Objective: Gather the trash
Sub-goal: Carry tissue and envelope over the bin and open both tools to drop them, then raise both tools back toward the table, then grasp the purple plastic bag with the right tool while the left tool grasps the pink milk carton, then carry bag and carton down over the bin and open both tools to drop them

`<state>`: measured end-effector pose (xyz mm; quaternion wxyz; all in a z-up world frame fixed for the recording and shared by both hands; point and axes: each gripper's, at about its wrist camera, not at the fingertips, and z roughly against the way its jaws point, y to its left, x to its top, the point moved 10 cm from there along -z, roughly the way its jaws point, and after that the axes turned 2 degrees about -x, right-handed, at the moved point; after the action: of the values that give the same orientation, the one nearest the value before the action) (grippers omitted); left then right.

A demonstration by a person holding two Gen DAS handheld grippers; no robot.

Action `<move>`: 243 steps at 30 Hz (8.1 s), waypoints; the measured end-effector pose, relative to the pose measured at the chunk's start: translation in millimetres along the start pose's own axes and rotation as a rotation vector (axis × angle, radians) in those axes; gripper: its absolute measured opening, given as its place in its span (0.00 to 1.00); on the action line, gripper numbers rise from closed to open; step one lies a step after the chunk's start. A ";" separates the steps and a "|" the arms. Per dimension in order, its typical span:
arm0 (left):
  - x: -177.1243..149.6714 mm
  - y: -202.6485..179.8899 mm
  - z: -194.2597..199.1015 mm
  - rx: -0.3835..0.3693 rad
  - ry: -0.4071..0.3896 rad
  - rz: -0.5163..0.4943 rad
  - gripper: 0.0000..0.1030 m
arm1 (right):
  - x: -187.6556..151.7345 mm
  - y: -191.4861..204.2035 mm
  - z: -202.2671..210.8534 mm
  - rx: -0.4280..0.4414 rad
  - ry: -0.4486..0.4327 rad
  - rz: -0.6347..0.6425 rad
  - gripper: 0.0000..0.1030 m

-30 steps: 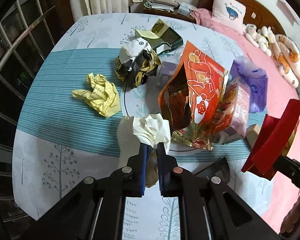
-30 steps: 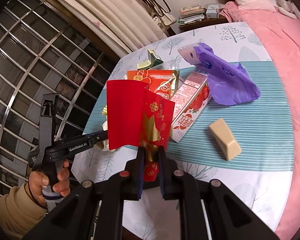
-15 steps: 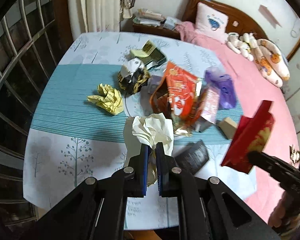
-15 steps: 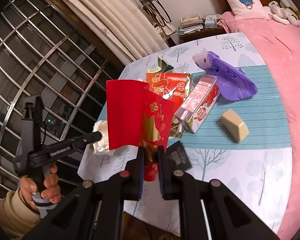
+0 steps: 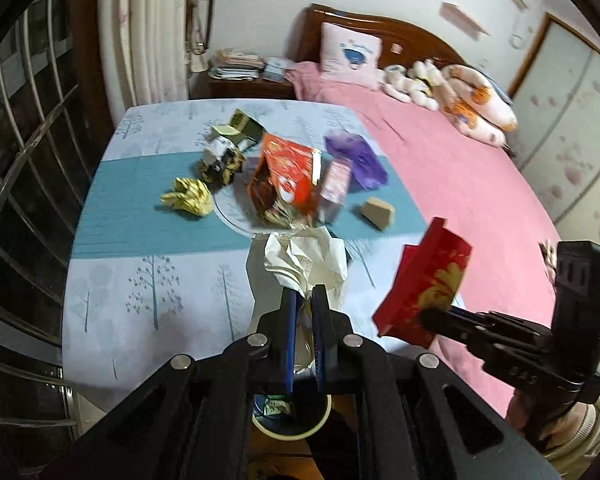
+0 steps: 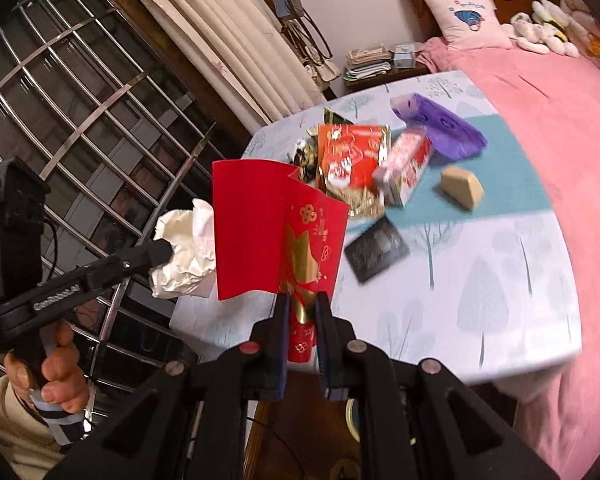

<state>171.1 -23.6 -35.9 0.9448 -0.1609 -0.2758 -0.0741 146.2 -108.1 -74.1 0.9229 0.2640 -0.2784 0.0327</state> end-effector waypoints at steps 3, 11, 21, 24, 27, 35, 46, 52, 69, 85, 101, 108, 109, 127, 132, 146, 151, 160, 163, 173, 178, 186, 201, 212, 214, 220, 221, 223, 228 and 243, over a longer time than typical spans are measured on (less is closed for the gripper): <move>-27.7 -5.1 7.2 -0.038 0.024 -0.032 0.05 | -25.8 3.9 4.8 -0.028 -0.003 -0.023 0.11; -95.9 -12.1 1.0 -0.096 0.118 -0.085 0.05 | -102.7 1.2 6.4 -0.094 0.038 -0.122 0.11; -167.8 -21.2 -48.4 -0.130 0.250 -0.085 0.05 | -176.8 -34.7 -22.5 -0.168 0.155 -0.220 0.11; -185.4 -21.4 -68.6 -0.131 0.282 -0.085 0.05 | -200.3 -51.7 -42.6 -0.185 0.193 -0.245 0.11; -208.9 -19.7 -98.0 -0.131 0.315 -0.089 0.05 | -222.5 -68.7 -66.9 -0.202 0.230 -0.257 0.11; -264.3 -2.4 -177.2 -0.135 0.359 -0.038 0.05 | -272.8 -118.2 -137.3 -0.242 0.307 -0.266 0.12; -324.2 25.4 -293.4 -0.093 0.393 0.033 0.07 | -330.8 -175.2 -224.3 -0.260 0.386 -0.230 0.12; -342.0 36.7 -328.1 -0.058 0.392 0.038 0.26 | -345.2 -194.6 -251.1 -0.257 0.402 -0.247 0.17; -326.9 61.7 -315.0 0.053 0.379 0.085 0.61 | -314.4 -182.0 -243.8 -0.253 0.366 -0.240 0.32; -232.1 60.1 -160.0 0.089 0.245 0.098 0.80 | -232.7 -95.2 -131.5 -0.242 0.279 -0.214 0.37; -102.8 34.1 30.4 0.074 -0.030 0.017 0.90 | -121.9 3.7 7.6 -0.263 0.054 -0.037 0.38; -59.3 13.2 62.5 0.054 -0.104 -0.037 0.90 | -71.9 6.1 46.3 -0.323 -0.066 -0.002 0.38; -53.7 9.7 64.4 0.052 -0.111 -0.044 0.90 | -65.1 6.3 50.4 -0.329 -0.079 0.003 0.38; 66.9 -49.0 -59.1 0.143 -0.040 -0.075 0.90 | 93.8 -98.3 30.6 -0.277 -0.143 0.103 0.38; 103.2 -63.5 -131.2 0.171 0.054 -0.033 0.84 | 140.0 -148.3 -7.8 -0.229 -0.055 0.135 0.38; 137.4 -47.0 -277.7 0.269 0.253 0.140 0.73 | 199.0 -211.5 -129.4 -0.138 0.154 0.291 0.39; 137.0 -44.8 -301.4 0.288 0.295 0.143 0.70 | 204.1 -212.1 -156.4 -0.116 0.180 0.334 0.39; 129.7 -34.3 -326.0 0.278 0.361 0.200 0.61 | 208.6 -210.7 -186.1 -0.094 0.201 0.376 0.38; 126.7 -35.5 -333.0 0.270 0.380 0.207 0.55 | 209.1 -211.4 -187.8 -0.070 0.205 0.360 0.20; 127.1 -46.3 -337.2 0.246 0.373 0.217 0.43 | 213.6 -210.7 -175.2 -0.020 0.179 0.318 0.02; 133.8 -51.5 -321.7 0.261 0.324 0.205 0.42 | 216.9 -208.5 -161.1 -0.004 0.156 0.283 0.01; 149.6 -61.0 -276.5 0.237 0.234 0.194 0.42 | 215.1 -191.3 -132.5 0.020 0.123 0.273 0.01; 137.0 -70.3 -177.3 0.198 0.119 0.129 0.41 | 184.9 -132.3 -71.7 0.061 0.076 0.257 0.01; 89.5 -41.3 -87.9 0.106 0.046 0.004 0.41 | 121.3 -65.6 -26.0 -0.032 -0.018 0.188 0.01; 77.8 -33.0 -73.8 0.092 0.034 -0.015 0.41 | 104.6 -50.1 -20.6 -0.048 -0.032 0.170 0.01; 34.3 -7.8 -33.0 0.059 0.012 -0.070 0.41 | 53.0 -9.8 -7.9 -0.107 -0.063 0.130 0.01; 26.8 -4.4 -28.1 0.054 0.014 -0.080 0.41 | 45.5 -6.0 -6.2 -0.112 -0.062 0.121 0.01; 9.7 1.8 -17.6 0.041 0.017 -0.100 0.41 | 26.7 5.1 -2.2 -0.131 -0.062 0.110 0.01; -31.1 15.6 -4.4 0.018 0.041 -0.129 0.41 | -15.6 18.5 0.5 -0.159 -0.038 0.072 0.01; -161.6 24.7 -47.3 -0.047 0.277 -0.113 0.41 | -150.3 0.5 -34.1 -0.213 0.199 -0.095 0.01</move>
<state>65.1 -8.5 -168.1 0.9641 -0.1555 -0.1496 -0.1550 36.4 -77.4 -177.7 0.9692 0.1730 -0.1745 -0.0149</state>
